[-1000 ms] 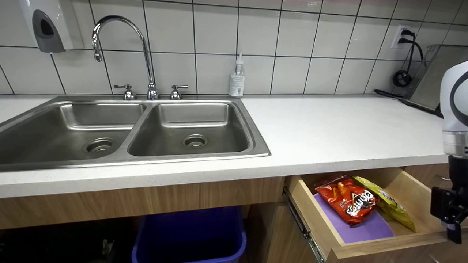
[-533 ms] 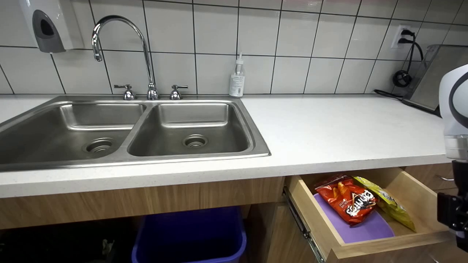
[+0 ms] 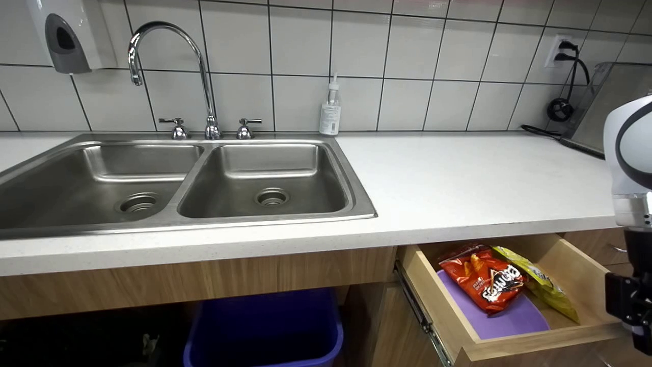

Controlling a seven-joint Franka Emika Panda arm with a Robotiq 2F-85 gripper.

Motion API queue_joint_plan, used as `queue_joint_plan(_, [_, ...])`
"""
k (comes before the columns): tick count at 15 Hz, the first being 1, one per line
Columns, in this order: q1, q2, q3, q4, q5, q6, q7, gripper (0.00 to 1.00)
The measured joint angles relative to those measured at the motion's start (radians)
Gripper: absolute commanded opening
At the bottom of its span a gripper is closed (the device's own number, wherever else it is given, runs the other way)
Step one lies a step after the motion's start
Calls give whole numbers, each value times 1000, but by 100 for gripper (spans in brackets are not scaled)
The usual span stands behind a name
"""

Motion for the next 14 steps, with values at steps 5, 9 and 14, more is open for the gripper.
queue_joint_plan(5, [0, 14, 0, 17, -4, 34, 0, 100])
queue_joint_plan(9, [4, 15, 0, 23, -13, 69, 0, 100])
queue_joint_plan(14, [8, 17, 0, 31, -16, 113, 0, 100])
